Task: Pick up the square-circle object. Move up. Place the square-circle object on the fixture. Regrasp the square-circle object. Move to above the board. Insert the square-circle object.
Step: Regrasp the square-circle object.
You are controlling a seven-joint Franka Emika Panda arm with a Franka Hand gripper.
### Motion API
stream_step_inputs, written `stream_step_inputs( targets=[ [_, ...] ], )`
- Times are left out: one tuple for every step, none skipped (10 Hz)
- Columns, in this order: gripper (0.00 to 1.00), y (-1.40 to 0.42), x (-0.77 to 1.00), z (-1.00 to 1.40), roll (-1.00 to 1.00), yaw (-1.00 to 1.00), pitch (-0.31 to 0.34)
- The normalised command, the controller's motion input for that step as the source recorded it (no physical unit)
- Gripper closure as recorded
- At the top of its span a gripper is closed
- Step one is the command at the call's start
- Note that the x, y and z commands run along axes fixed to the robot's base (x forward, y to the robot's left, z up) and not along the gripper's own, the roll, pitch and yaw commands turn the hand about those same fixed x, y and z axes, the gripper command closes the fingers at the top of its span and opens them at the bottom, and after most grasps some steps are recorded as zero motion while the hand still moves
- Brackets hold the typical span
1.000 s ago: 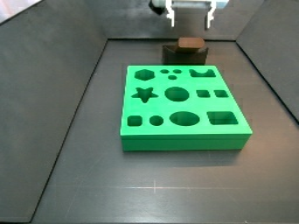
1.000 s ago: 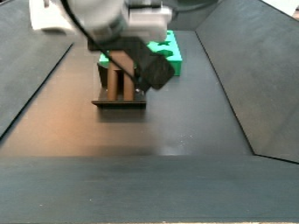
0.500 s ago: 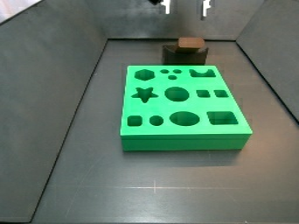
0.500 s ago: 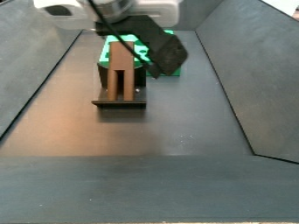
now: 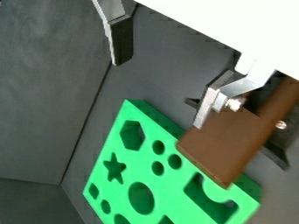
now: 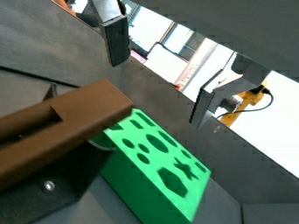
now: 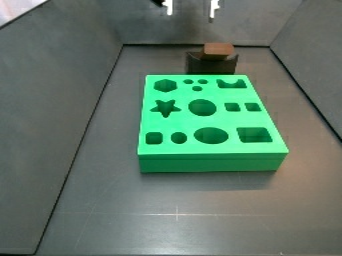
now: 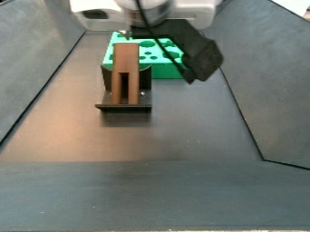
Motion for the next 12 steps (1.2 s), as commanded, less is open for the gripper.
stream_step_inputs(
  targets=[
    [0.00,-0.02,-0.87,0.02,0.12,0.04,-0.089],
    [0.00,-0.02,-0.74,0.02,0.12,0.04,-0.087],
    [0.00,-1.00,-0.48,-0.64,0.82,-1.00,0.006],
    [0.00,-1.00,-0.34,-0.59,0.82,-1.00,-0.006],
    [0.00,-1.00,-0.23,-0.48,0.81,-1.00,-0.026],
    [0.00,-0.83,-0.09,-0.26,0.81,-1.00,-0.065],
    [0.00,-0.61,-0.07,-0.17,0.80,-1.00,-0.092],
    [0.00,-0.33,-0.06,-0.07,0.79,-1.00,-0.131],
    [0.00,-0.19,-0.06,-0.04,0.79,-1.00,-0.150],
    [0.00,-0.04,-0.06,0.00,0.78,-1.00,-0.188],
    [0.00,-0.04,-0.05,0.00,0.77,-1.00,-0.212],
    [0.00,-0.04,-0.05,0.00,0.76,-1.00,-0.246]
  ],
)
